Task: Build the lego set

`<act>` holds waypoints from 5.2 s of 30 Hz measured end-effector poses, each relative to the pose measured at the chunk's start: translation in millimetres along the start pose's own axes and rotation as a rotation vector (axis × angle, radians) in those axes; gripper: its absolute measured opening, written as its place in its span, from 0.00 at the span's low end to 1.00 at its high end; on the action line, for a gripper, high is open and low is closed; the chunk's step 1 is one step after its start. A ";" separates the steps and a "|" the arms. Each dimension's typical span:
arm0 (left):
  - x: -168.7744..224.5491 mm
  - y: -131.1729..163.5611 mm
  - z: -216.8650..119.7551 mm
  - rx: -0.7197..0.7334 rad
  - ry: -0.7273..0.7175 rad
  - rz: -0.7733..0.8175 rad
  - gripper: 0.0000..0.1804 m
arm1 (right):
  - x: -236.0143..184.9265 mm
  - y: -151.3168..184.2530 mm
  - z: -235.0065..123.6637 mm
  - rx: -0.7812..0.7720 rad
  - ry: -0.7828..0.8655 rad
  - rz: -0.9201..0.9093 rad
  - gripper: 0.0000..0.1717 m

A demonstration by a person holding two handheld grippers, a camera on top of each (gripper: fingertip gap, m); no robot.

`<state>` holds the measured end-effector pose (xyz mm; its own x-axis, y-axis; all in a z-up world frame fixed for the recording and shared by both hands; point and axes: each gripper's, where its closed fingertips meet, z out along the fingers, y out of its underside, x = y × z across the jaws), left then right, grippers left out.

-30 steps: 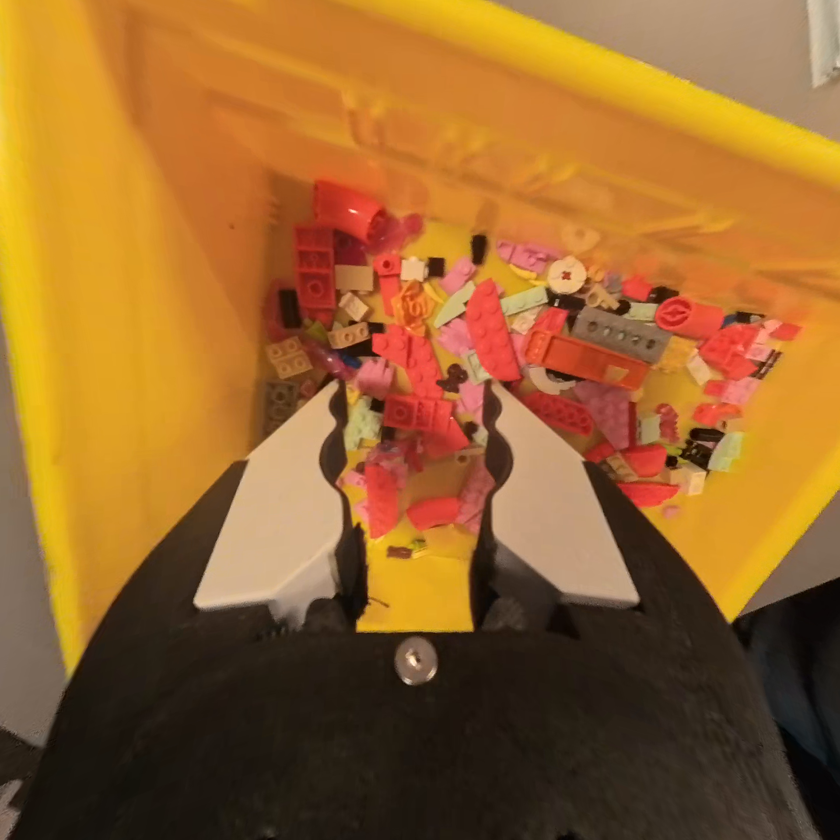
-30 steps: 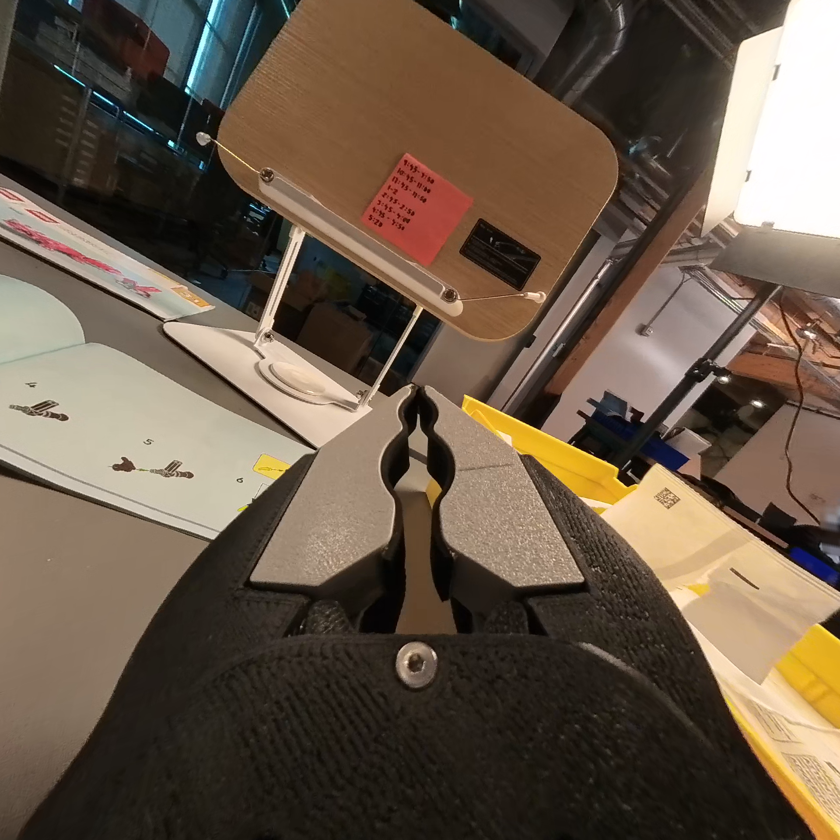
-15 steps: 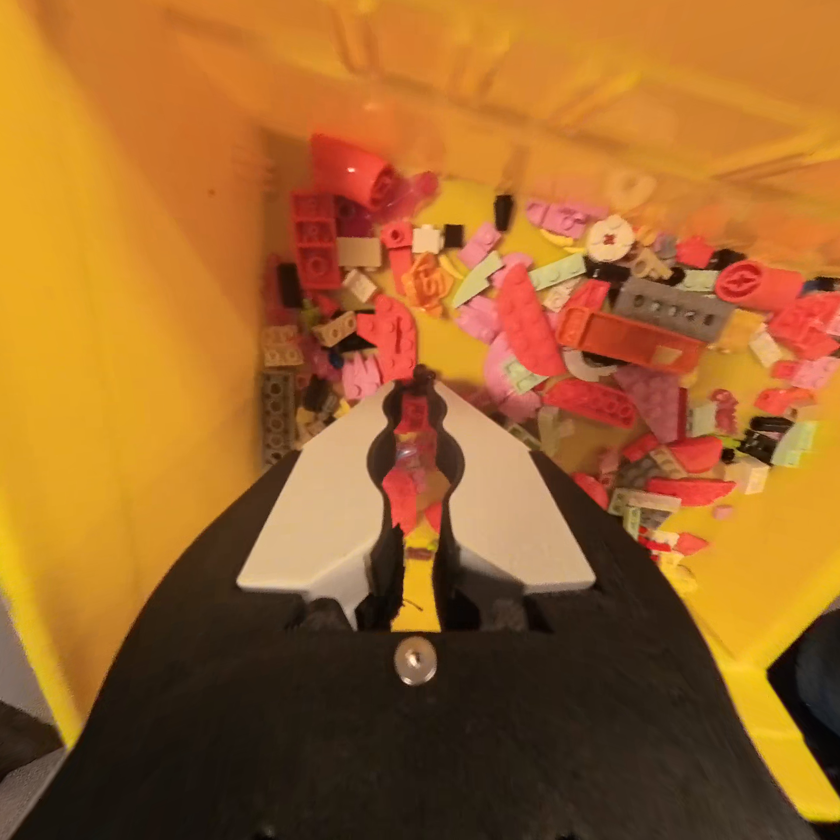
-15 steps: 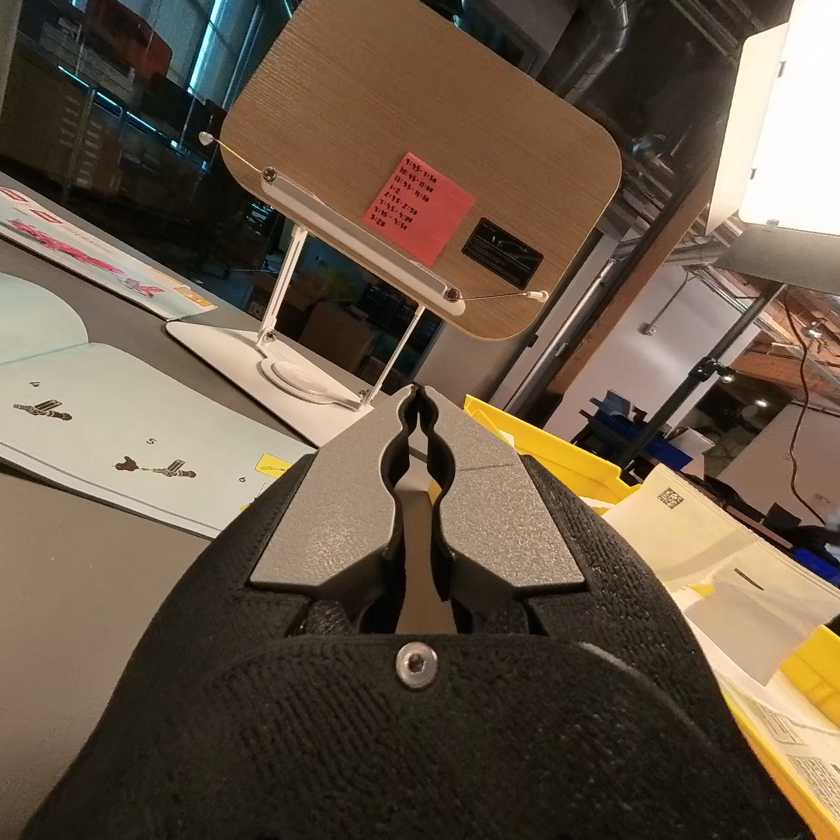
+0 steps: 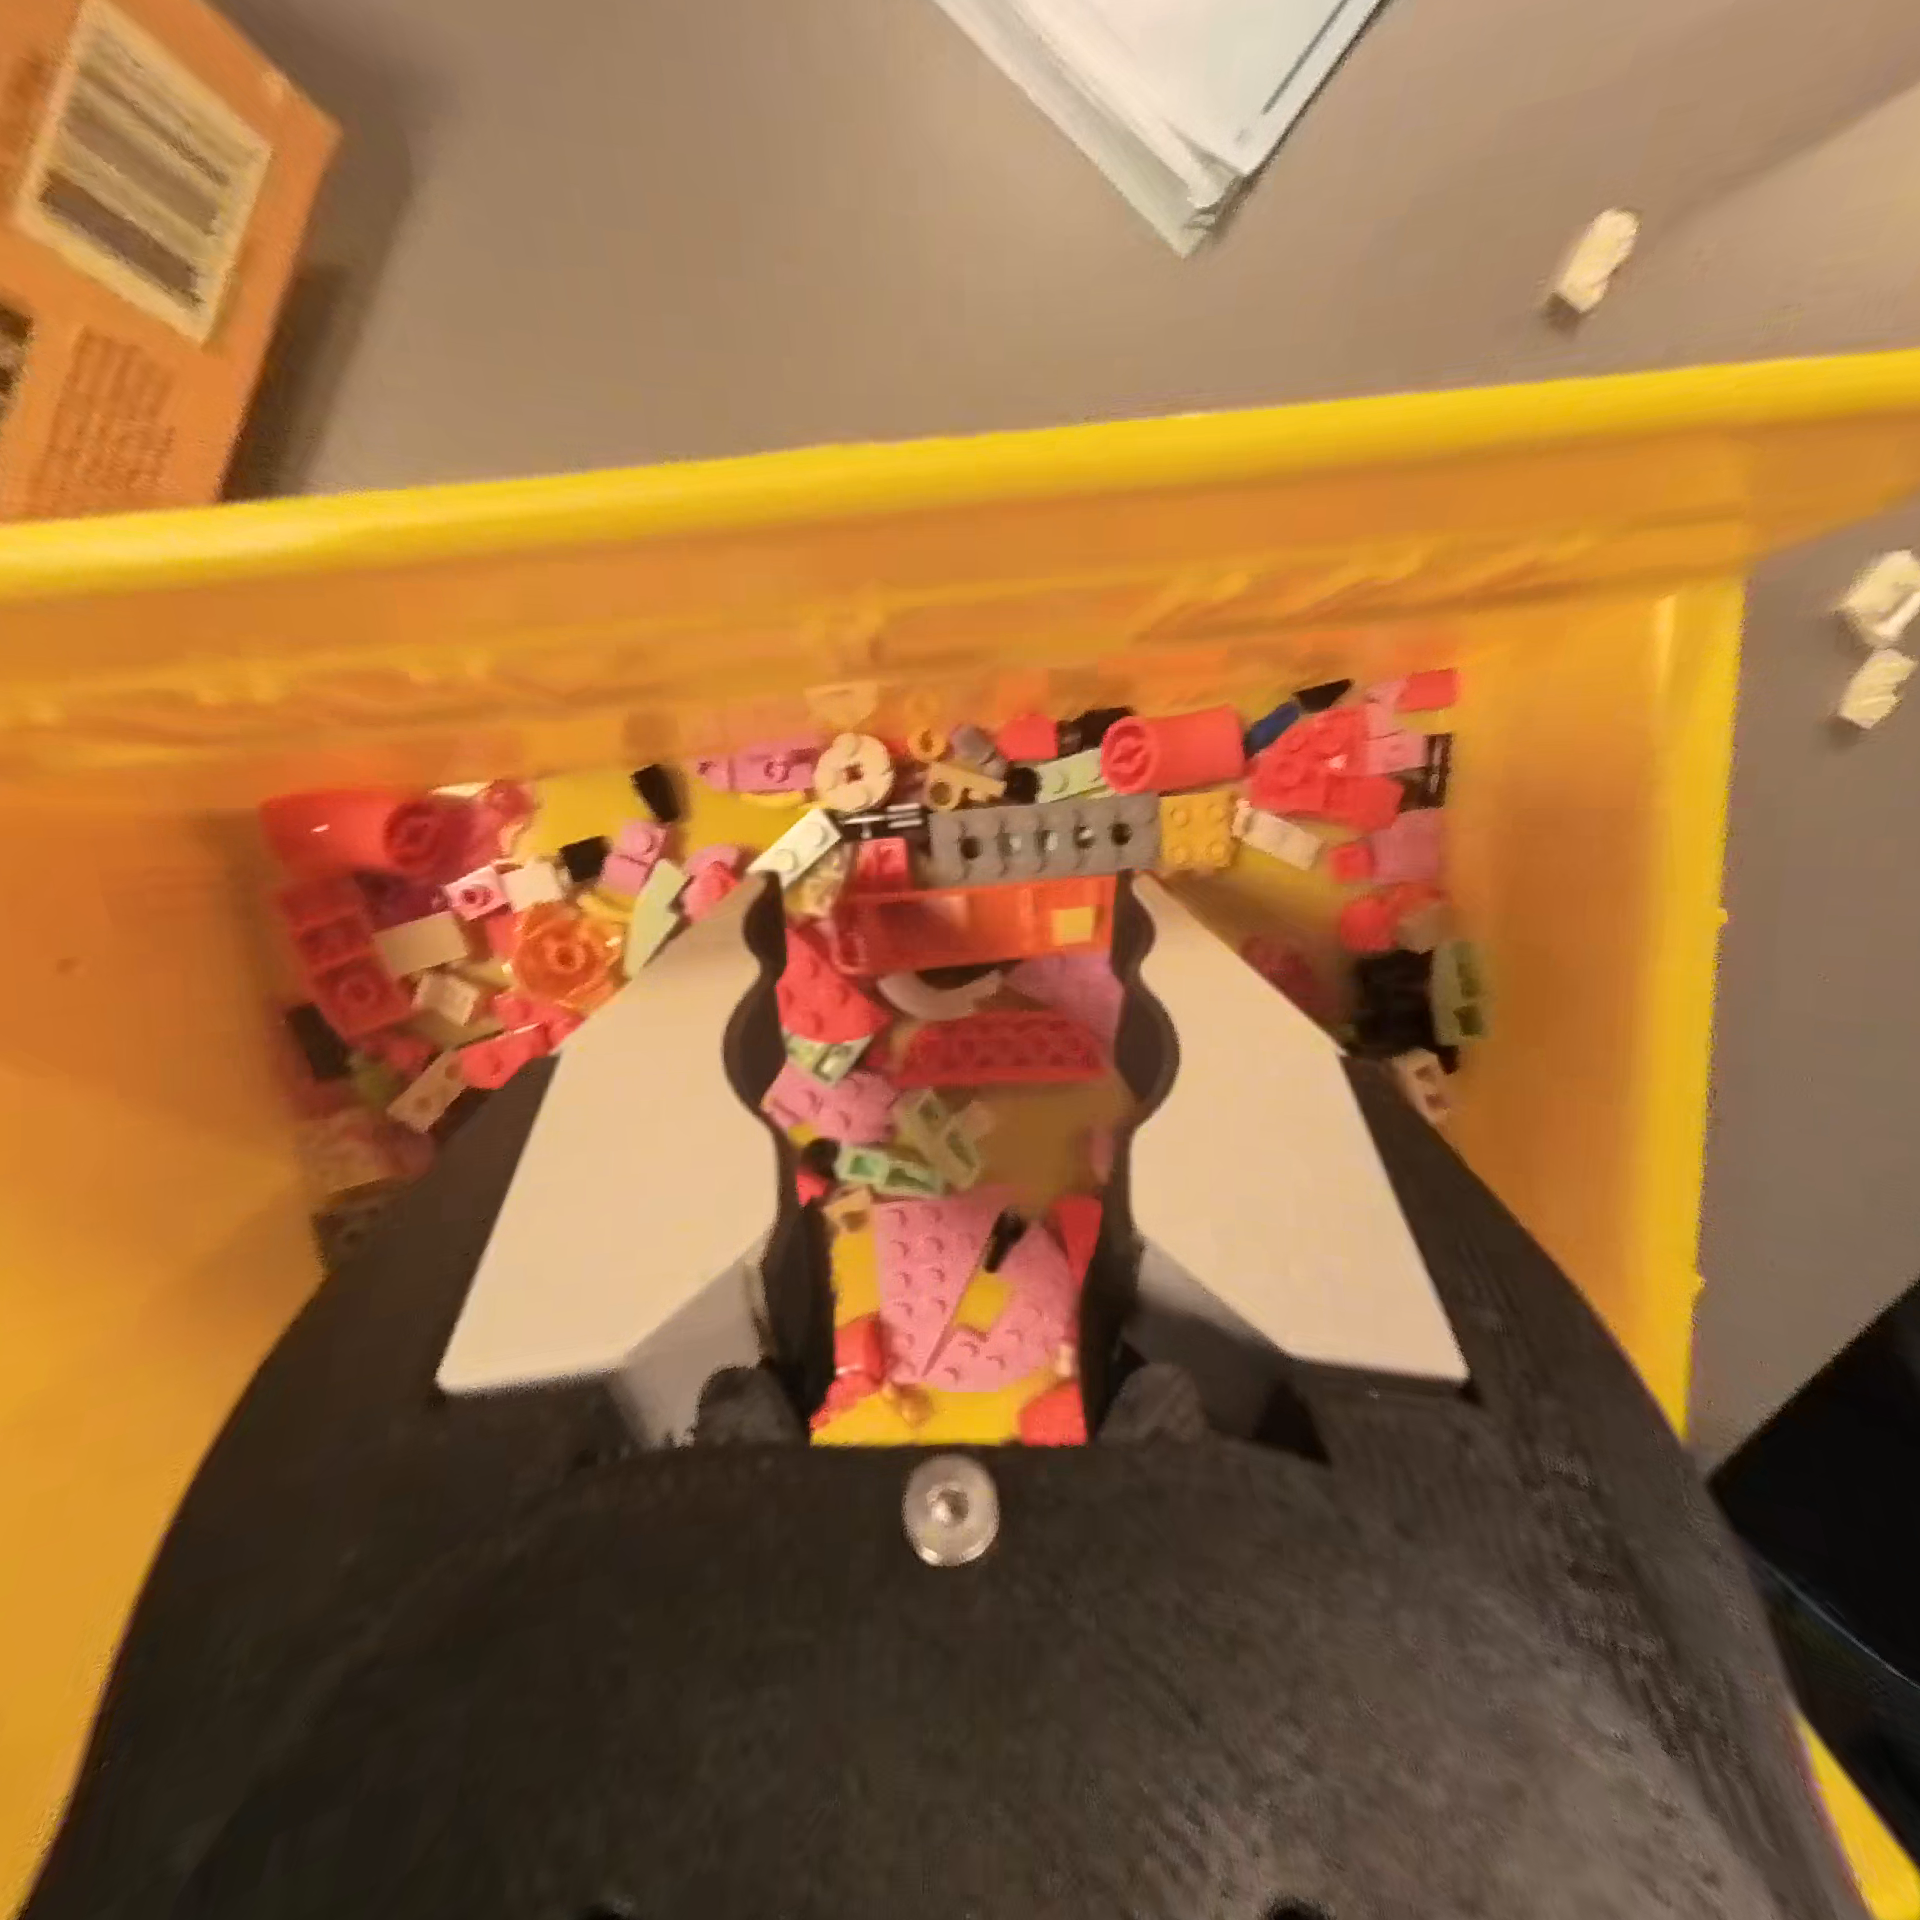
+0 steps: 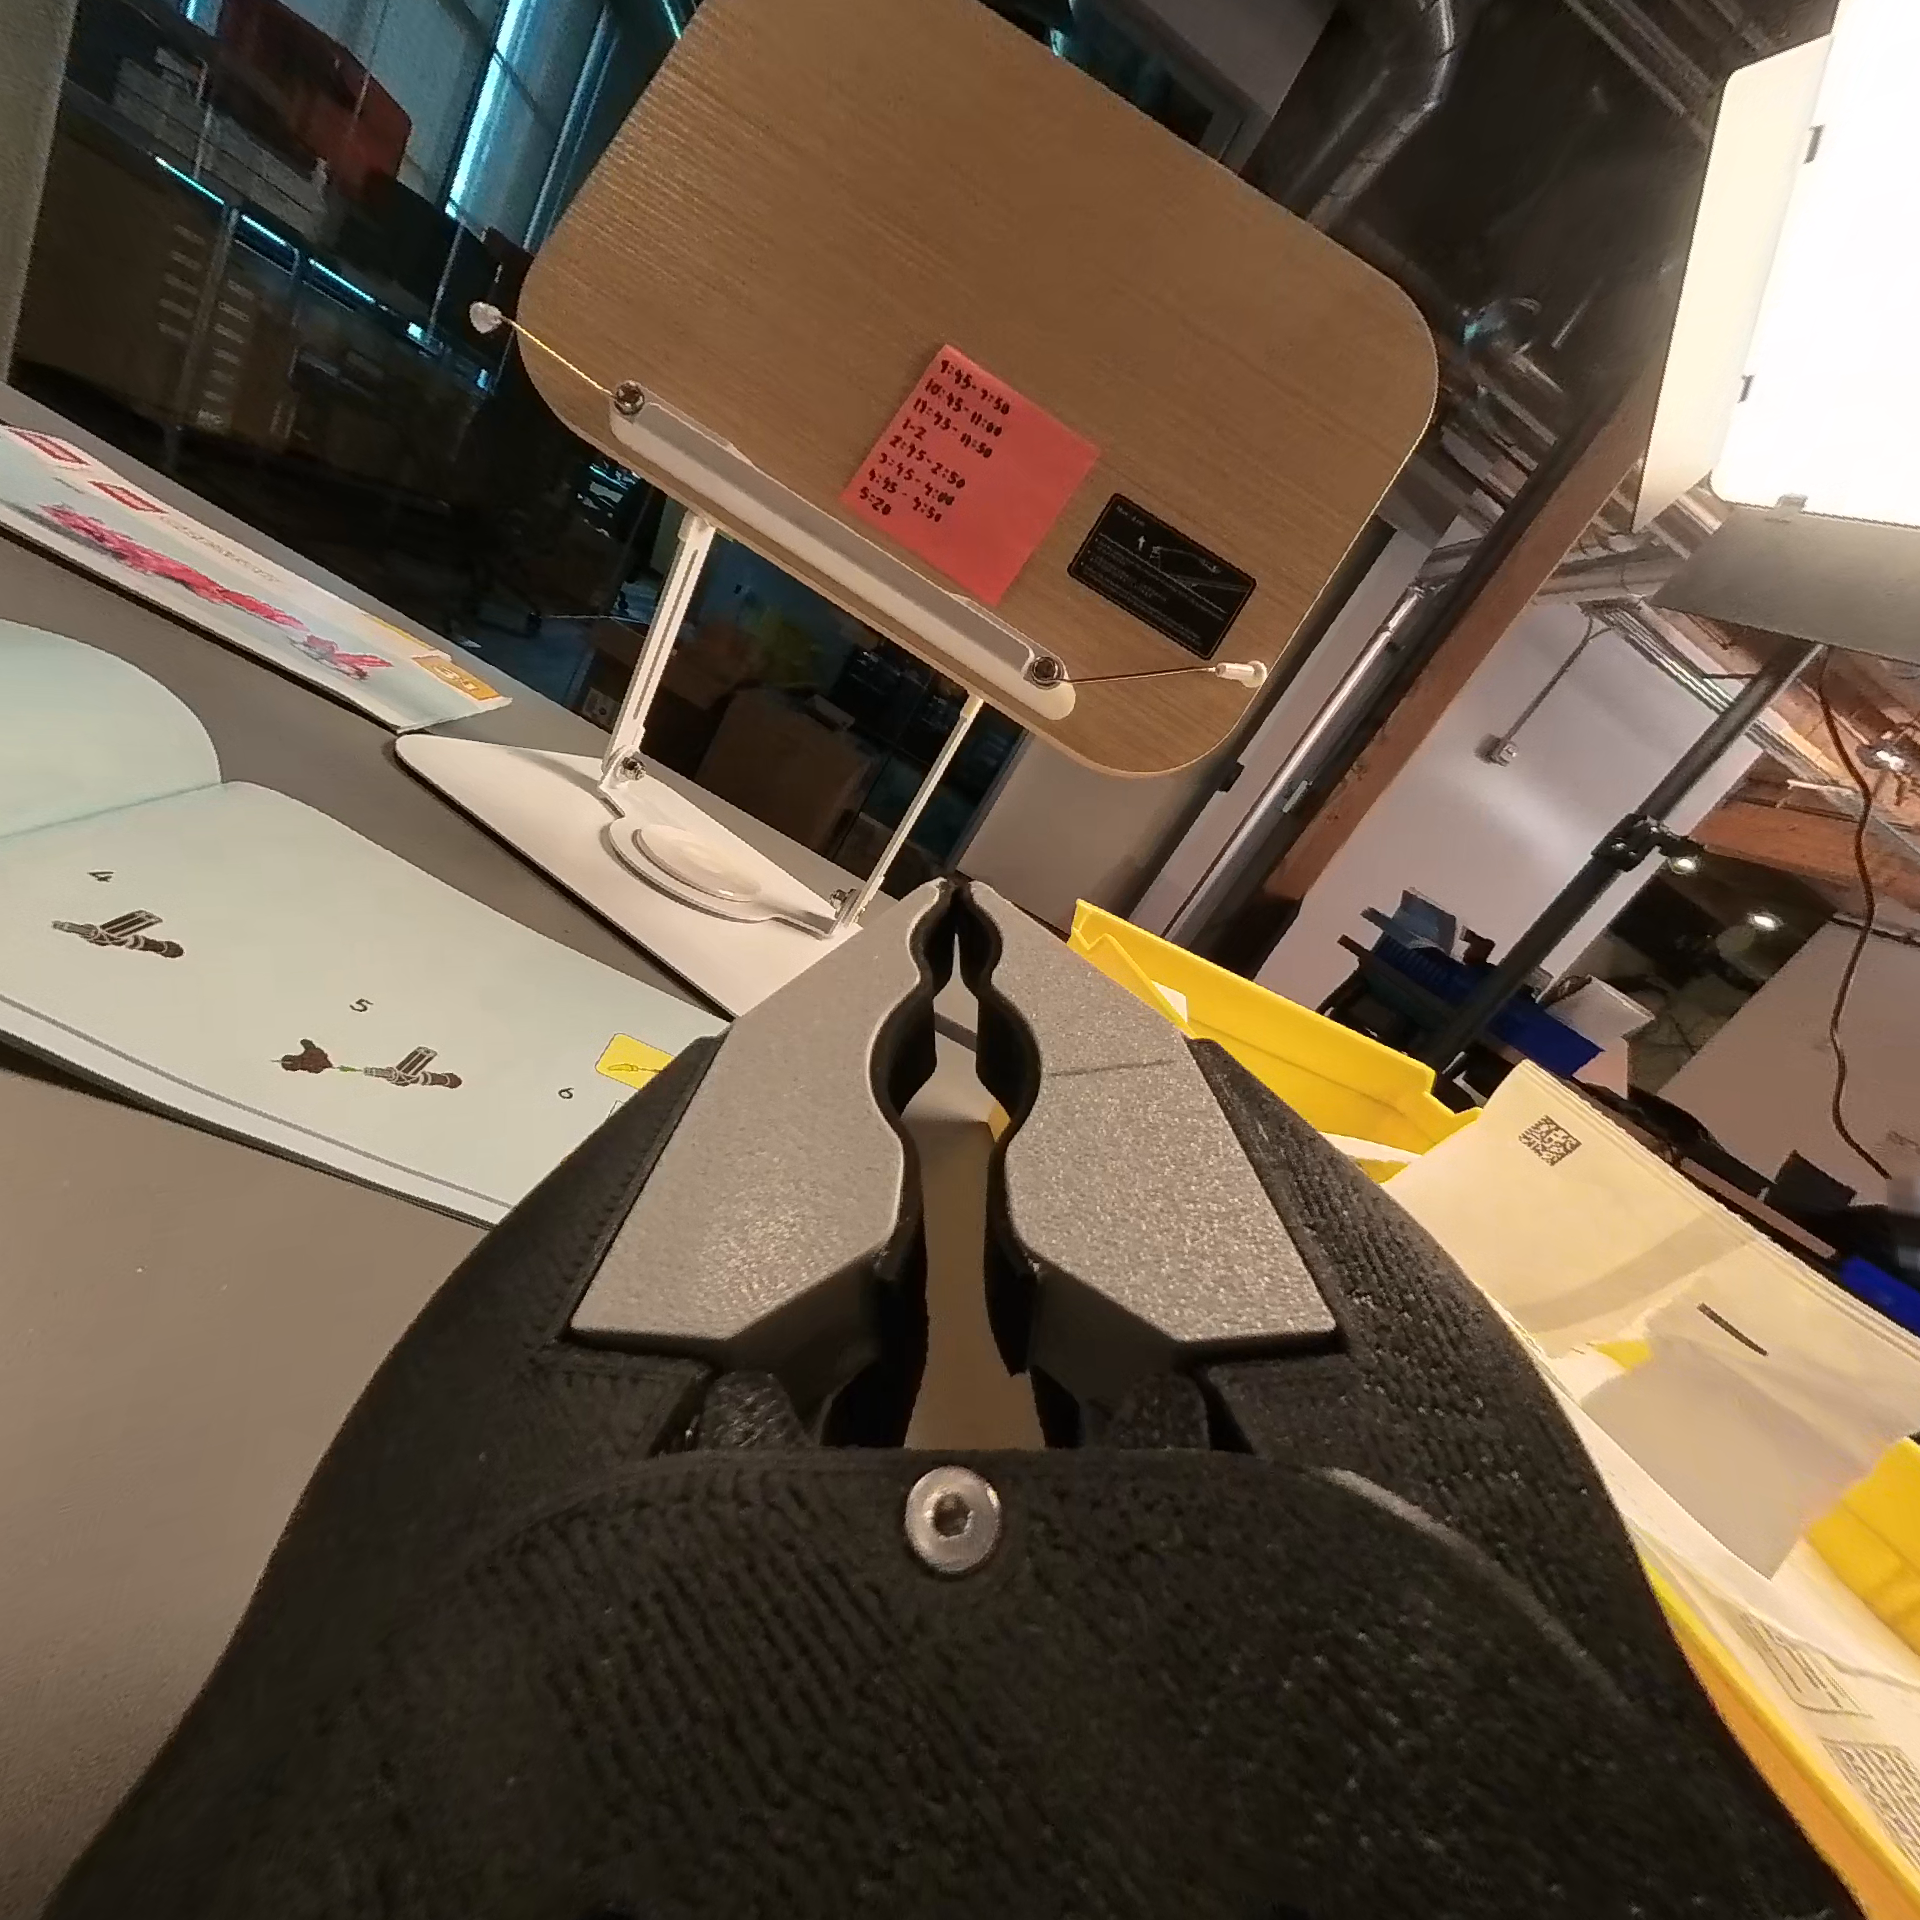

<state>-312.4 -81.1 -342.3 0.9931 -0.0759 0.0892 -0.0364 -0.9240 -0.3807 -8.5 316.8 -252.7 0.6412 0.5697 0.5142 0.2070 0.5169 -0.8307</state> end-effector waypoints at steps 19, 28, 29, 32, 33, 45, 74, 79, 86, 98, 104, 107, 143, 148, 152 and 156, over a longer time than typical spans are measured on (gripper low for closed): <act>1.2 19.4 -7.3 -0.072 0.059 0.000 0.10 | -2.5 0.7 0.8 -0.001 -0.018 0.015 0.00; -79.2 24.2 -52.3 0.048 -0.261 -0.386 0.10 | -4.7 0.3 0.9 0.001 -0.031 0.017 0.00; -90.9 33.2 -54.3 0.021 -0.326 -0.404 0.10 | -5.0 0.2 0.8 0.002 -0.032 0.016 0.00; -110.4 56.8 -54.0 -0.069 -0.476 -0.412 0.19 | -5.4 0.3 0.8 0.000 -0.033 0.014 0.00; -109.6 60.0 -51.4 -0.087 -0.486 -0.402 0.30 | -5.6 0.3 0.9 0.000 -0.034 0.013 0.00; 18.5 -13.1 -30.9 0.191 0.038 -0.143 0.37 | -7.8 -0.5 1.0 0.003 -0.043 0.005 0.00; 25.3 32.3 3.0 -0.097 -0.010 -0.111 0.18 | -14.6 -2.7 0.7 0.011 -0.073 -0.012 0.00; 24.4 26.9 -0.8 -0.038 -0.006 -0.120 0.10 | -15.2 -2.3 0.8 0.008 -0.075 -0.015 0.00; 19.4 26.3 2.3 -0.030 -0.033 -0.111 0.14 | -15.6 -1.9 1.0 0.006 -0.077 -0.018 0.00; 20.2 48.2 5.3 -0.189 -0.091 -0.098 0.00 | -17.7 -0.7 1.4 -0.002 -0.089 -0.012 0.00; 19.5 56.0 -3.0 -0.226 -0.080 -0.134 0.04 | -18.3 -0.2 1.6 -0.004 -0.092 -0.013 0.00; 14.4 50.3 -11.7 -0.179 -0.096 -0.154 0.12 | -18.3 -0.1 1.7 -0.005 -0.092 -0.013 0.00; 19.0 19.9 -2.0 -0.095 0.012 0.488 0.04 | -19.8 0.1 1.8 -0.007 -0.101 0.000 0.00; 32.9 -65.1 -61.1 0.237 -0.079 0.516 0.03 | -18.5 -0.5 2.1 -0.005 -0.093 0.009 0.00; 83.8 -122.0 -71.9 0.287 0.031 0.576 0.04 | -17.8 -0.9 2.0 -0.003 -0.091 0.014 0.00; 131.4 -141.9 -25.9 0.121 0.160 0.669 0.04 | -17.1 -1.6 1.6 0.002 -0.091 0.021 0.00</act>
<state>-179.6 30.2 -252.7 0.7327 -0.6770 -0.0693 -0.6127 -0.6119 -0.5002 -21.0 307.3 -259.9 0.5757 0.6359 0.5140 0.1928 0.5054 -0.8411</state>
